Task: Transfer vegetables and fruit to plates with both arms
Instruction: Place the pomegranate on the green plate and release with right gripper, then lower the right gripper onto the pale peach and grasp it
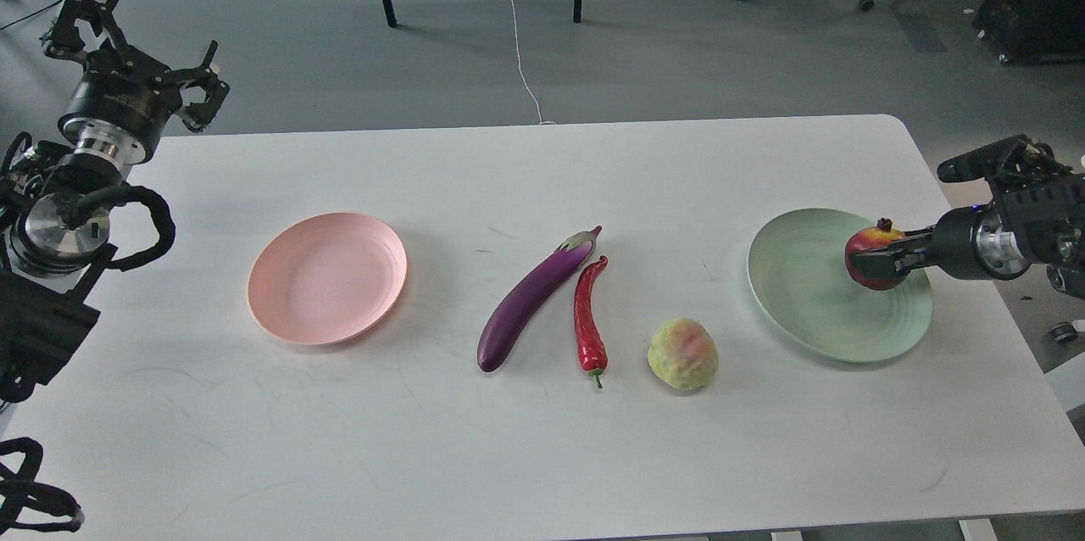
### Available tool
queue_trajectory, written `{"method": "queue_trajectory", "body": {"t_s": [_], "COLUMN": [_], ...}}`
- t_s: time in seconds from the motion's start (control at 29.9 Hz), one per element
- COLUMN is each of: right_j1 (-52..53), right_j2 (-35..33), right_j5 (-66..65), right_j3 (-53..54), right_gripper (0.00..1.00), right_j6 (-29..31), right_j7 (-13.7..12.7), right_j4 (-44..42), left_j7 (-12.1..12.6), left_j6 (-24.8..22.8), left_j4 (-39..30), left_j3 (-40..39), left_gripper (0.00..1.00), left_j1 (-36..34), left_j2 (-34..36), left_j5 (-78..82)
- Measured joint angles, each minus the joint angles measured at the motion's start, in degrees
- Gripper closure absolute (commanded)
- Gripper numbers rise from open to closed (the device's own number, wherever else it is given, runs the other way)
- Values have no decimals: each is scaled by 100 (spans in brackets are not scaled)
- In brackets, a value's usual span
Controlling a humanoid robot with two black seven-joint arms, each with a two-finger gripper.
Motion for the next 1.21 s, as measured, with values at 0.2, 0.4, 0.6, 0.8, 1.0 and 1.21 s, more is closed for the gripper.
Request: {"method": "queue_trajectory", "body": {"t_s": [0.2,0.4,0.6,0.8,1.0,1.21], "right_j1": [85,874,1633,1909,1941,1881], "right_j2": [-100,-89,431,1493,2228,2336], "right_j5": [40,88,13,-11,-190,-489], "right_j3": [44,808,991,476,-73,-258], "right_gripper": [3,2,2,4,5,7], "right_j6": [-14,14,128,172,88,20], "right_j7": [0,0,-22,1,1,0], "right_j4": [42,707,1523,2118,2308,2403], "left_j7": [-5,-5,2,5,-56,-90], "left_j6": [-4,1,11,5,-4,-60], "left_j4": [2,1,-5,-6,34,92], "left_j3": [0,0,0,0,-26,-41], "left_gripper": [2,2,2,2,2,2], "left_j1": [31,30,13,21,36,38], "left_j2": [-10,-21,1,95,175,188], "left_j5": [0,-4,-9,-9,-40,-44]}}
